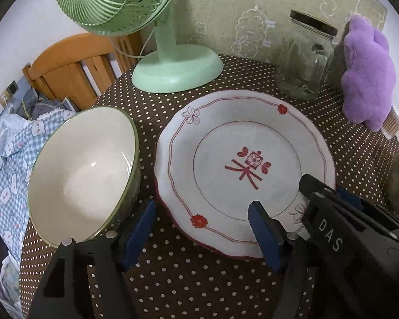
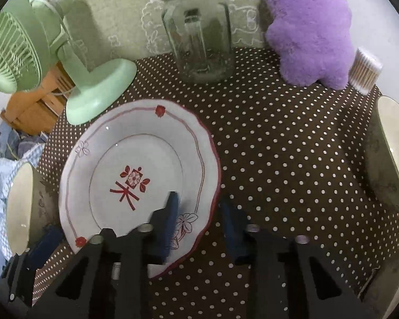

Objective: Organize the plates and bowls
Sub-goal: 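Close the left tool on the white plate's rim, then lift the red-patterned white plate with the left tool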

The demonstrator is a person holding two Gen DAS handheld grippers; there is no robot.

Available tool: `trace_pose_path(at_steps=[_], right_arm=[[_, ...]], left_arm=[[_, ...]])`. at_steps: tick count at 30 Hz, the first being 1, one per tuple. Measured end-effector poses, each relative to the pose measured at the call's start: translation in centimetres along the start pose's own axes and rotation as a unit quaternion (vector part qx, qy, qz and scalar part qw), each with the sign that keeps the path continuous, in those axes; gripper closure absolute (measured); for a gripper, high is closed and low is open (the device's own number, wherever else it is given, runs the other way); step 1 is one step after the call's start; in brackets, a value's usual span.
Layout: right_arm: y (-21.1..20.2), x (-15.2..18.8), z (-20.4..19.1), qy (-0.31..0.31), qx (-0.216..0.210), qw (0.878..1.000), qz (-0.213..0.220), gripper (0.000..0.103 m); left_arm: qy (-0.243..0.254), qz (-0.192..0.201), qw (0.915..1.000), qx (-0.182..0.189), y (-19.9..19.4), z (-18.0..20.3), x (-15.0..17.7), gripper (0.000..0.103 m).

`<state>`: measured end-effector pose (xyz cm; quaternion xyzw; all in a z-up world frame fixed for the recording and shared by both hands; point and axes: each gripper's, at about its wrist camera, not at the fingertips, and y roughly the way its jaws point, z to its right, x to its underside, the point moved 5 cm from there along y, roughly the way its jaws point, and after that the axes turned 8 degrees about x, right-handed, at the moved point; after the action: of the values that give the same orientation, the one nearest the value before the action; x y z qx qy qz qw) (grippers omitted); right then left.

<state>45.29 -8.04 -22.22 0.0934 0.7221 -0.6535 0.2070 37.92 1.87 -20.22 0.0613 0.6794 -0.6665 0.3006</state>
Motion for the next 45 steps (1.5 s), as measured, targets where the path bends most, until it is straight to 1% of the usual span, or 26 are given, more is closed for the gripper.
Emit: trace_pose_path(at_steps=[5,8,14,23,30,34,36,39,41,45], right_arm=[[-0.4,0.2,-0.3,-0.007,0.006,1.000,0.009,0.075],[-0.9,0.9,-0.2,-0.010,0.003,1.000,0.007,0.076],[-2.3,2.3,1.5,0.004,0.001,1.000,-0.008,0.077],[-5.1,6.3,4.1,0.020,-0.003,0.999,-0.033,0.077],[-6.8,9.4,6.3,0.035,-0.002,0.998,-0.056,0.077],[-6.7,10.2,6.9,0.048,-0.006,0.996,-0.073,0.076],[-6.6,10.3,7.1,0.051,-0.002,0.996,-0.075,0.074],[-7.0,9.8,7.5,0.034,0.032,0.998,-0.050,0.072],[-6.8,9.2,7.6,0.030,0.040,0.998,-0.045,0.065],[-5.9,8.4,6.9,0.024,0.031,0.998,-0.044,0.058]], left_arm=[[0.002,-0.004,1.0000,-0.002,0.0,0.2,0.2,0.030],[0.011,-0.005,0.9999,-0.003,-0.4,0.6,0.5,0.030],[0.029,-0.015,0.9995,-0.002,-1.6,1.7,1.9,0.029],[0.063,-0.038,0.9973,-0.003,-3.6,3.4,5.0,0.029],[0.076,-0.058,0.9954,0.003,-4.4,4.7,7.6,0.029],[0.077,-0.064,0.9949,0.004,-4.6,5.1,8.4,0.028],[0.078,-0.066,0.9948,0.004,-4.6,5.0,8.3,0.028],[0.064,-0.063,0.9960,0.002,-4.4,4.6,7.9,0.026],[0.057,-0.059,0.9966,-0.001,-4.2,4.2,7.5,0.024],[0.054,-0.057,0.9969,-0.010,-3.2,3.4,6.5,0.021]])
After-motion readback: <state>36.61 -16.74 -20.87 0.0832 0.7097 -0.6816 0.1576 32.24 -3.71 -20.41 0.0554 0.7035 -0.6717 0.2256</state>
